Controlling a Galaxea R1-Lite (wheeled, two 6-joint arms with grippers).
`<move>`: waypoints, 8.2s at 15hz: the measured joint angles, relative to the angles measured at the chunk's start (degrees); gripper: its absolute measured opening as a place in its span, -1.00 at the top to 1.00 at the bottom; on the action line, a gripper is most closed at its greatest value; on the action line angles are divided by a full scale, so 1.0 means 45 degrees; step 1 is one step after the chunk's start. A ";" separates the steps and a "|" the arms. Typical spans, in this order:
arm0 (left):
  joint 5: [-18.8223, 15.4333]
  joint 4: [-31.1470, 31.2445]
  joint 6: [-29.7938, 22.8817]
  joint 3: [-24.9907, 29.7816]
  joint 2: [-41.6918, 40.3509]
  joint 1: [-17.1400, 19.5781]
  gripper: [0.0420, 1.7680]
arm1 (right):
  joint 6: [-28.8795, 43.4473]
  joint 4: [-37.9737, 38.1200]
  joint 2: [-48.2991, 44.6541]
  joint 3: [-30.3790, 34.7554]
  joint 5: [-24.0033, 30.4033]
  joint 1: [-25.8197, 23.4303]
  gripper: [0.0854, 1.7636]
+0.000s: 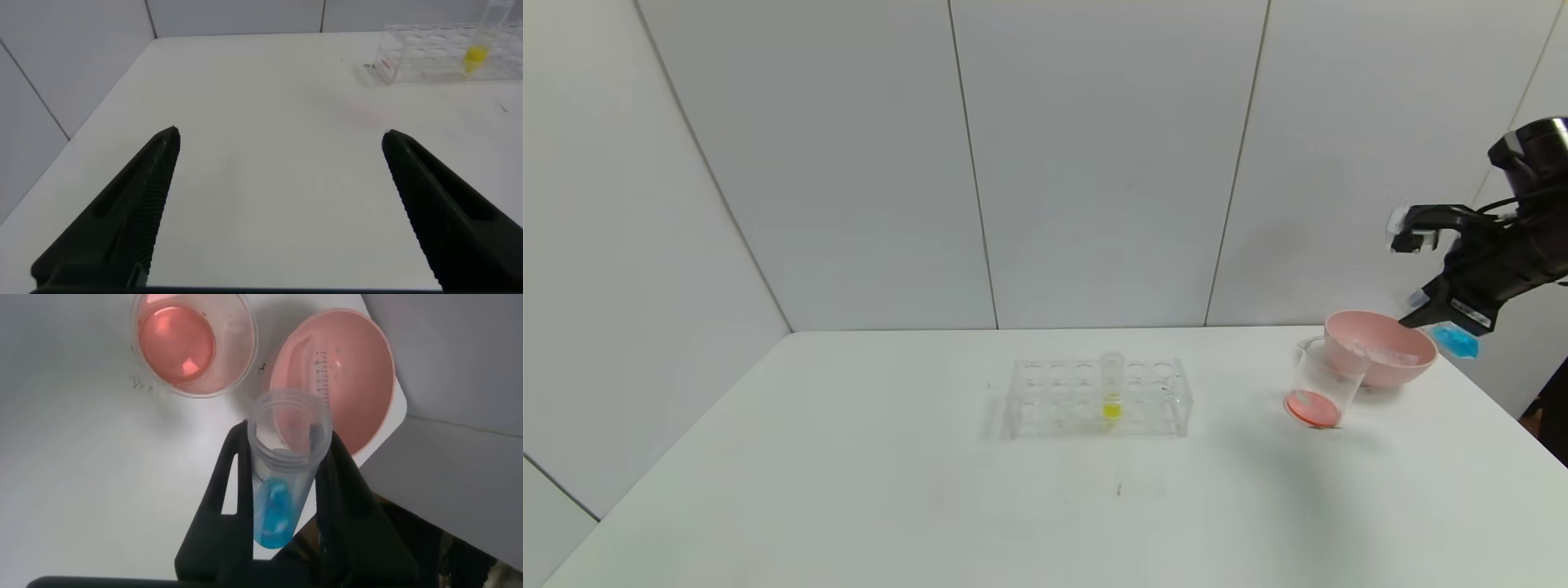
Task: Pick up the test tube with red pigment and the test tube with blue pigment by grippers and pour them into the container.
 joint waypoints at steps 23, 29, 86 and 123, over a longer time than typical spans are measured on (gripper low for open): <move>0.0000 0.0005 0.0000 0.0000 0.0000 0.0000 -1.00 | -0.0455 0.1222 0.1200 -0.0133 -0.6889 0.2633 0.51; 0.0000 0.0005 0.0000 0.0000 0.0000 0.0000 -1.00 | -0.0577 0.1029 0.1522 -0.0127 -0.8222 0.3086 0.51; 0.0000 0.0000 0.0000 0.0000 0.0000 0.0000 -1.00 | 1.2830 -2.2845 -0.5066 1.6111 0.0734 0.2392 0.51; -0.0005 0.0000 0.0000 0.0000 0.0000 0.0000 -1.00 | 1.2678 -2.2807 0.1108 1.1253 0.0699 -0.0992 -0.55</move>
